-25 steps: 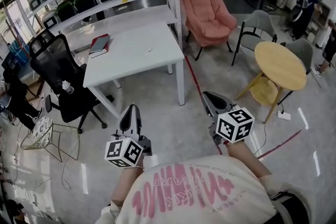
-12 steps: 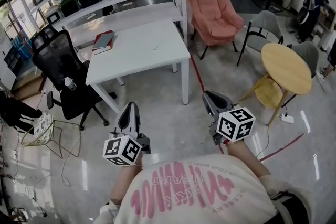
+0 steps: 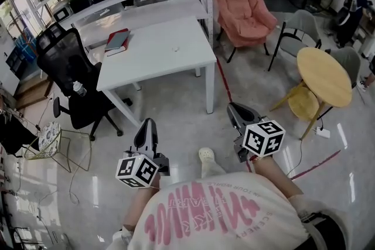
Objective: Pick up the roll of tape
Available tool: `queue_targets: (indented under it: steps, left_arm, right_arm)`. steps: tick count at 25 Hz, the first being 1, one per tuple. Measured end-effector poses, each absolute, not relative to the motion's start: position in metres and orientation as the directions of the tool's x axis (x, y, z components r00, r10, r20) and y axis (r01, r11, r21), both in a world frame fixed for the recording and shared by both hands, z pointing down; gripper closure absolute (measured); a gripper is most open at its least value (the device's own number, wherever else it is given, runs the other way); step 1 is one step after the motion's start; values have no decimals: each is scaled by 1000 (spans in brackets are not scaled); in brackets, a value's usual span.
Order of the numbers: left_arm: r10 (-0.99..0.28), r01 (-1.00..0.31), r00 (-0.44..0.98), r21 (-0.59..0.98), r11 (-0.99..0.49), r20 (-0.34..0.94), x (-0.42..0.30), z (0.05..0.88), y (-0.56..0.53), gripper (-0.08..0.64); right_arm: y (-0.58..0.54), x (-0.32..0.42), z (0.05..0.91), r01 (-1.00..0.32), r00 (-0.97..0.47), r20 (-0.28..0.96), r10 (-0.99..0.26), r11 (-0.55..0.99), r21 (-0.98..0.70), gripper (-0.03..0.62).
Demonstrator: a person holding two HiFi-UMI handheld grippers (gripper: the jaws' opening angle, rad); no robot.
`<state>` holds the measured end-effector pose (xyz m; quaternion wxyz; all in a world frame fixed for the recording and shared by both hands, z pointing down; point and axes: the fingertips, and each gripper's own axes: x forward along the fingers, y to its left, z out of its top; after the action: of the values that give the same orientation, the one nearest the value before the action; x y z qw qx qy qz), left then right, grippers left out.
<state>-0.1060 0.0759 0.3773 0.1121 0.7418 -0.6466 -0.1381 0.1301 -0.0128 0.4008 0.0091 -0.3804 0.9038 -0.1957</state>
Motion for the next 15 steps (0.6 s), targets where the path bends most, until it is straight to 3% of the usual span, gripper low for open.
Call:
queue_targets:
  steps: [11,15]
  left_arm:
    - [-997,-934,69,347,-80,-44,-140,393,-1,535]
    - [-999,-907,28,420,-42,-40,-163,397,-49,535]
  right_arm:
    - [-109,95,420,-649,-745,142,-652,660,-377,578]
    - [-166,79,425,-641,-752,149,-642,659,-393,578]
